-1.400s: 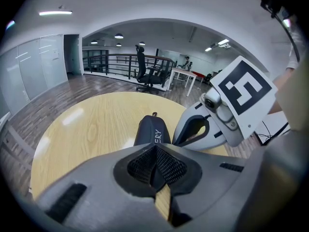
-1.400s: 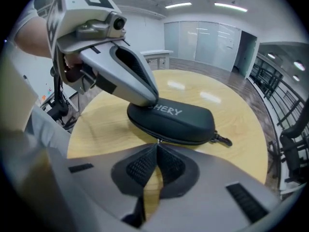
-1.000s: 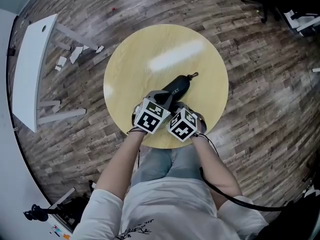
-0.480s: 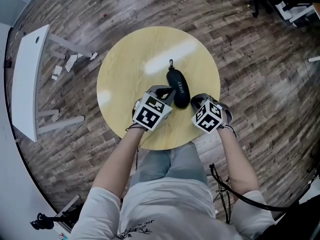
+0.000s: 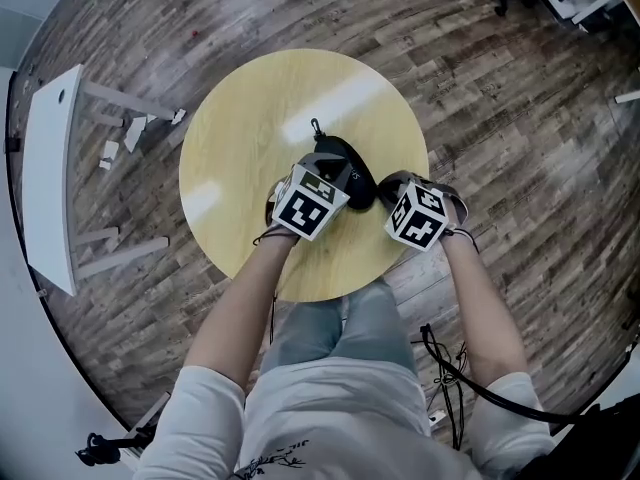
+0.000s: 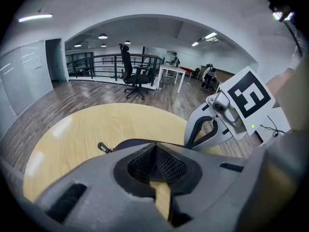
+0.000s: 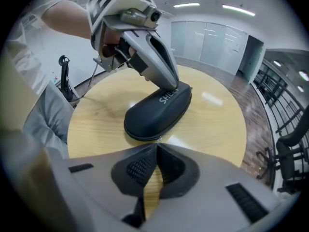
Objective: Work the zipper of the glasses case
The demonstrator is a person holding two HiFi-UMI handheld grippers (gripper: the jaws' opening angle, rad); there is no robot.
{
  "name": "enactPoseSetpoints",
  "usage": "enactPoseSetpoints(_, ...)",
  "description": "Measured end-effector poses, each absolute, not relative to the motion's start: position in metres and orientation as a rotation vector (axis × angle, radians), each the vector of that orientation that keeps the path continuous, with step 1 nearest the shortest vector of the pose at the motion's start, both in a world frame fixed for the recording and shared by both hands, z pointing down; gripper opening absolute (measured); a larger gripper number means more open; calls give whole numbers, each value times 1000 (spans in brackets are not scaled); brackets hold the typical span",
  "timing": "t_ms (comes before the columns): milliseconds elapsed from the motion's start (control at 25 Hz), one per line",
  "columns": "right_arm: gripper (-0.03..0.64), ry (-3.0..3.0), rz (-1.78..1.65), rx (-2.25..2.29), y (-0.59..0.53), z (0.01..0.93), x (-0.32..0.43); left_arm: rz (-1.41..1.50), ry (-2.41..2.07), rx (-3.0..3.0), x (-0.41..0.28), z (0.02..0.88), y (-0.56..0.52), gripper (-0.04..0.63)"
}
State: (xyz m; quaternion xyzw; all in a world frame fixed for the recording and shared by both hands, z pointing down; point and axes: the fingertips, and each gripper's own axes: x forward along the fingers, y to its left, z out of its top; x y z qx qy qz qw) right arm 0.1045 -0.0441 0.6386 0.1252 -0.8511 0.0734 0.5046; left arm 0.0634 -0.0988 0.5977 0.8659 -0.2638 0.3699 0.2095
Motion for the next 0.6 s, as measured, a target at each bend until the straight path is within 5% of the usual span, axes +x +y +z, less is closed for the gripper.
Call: enactPoseSetpoints(600, 0, -2068, 418, 538, 3, 636, 82, 1011, -754, 2418, 59, 599, -101, 6)
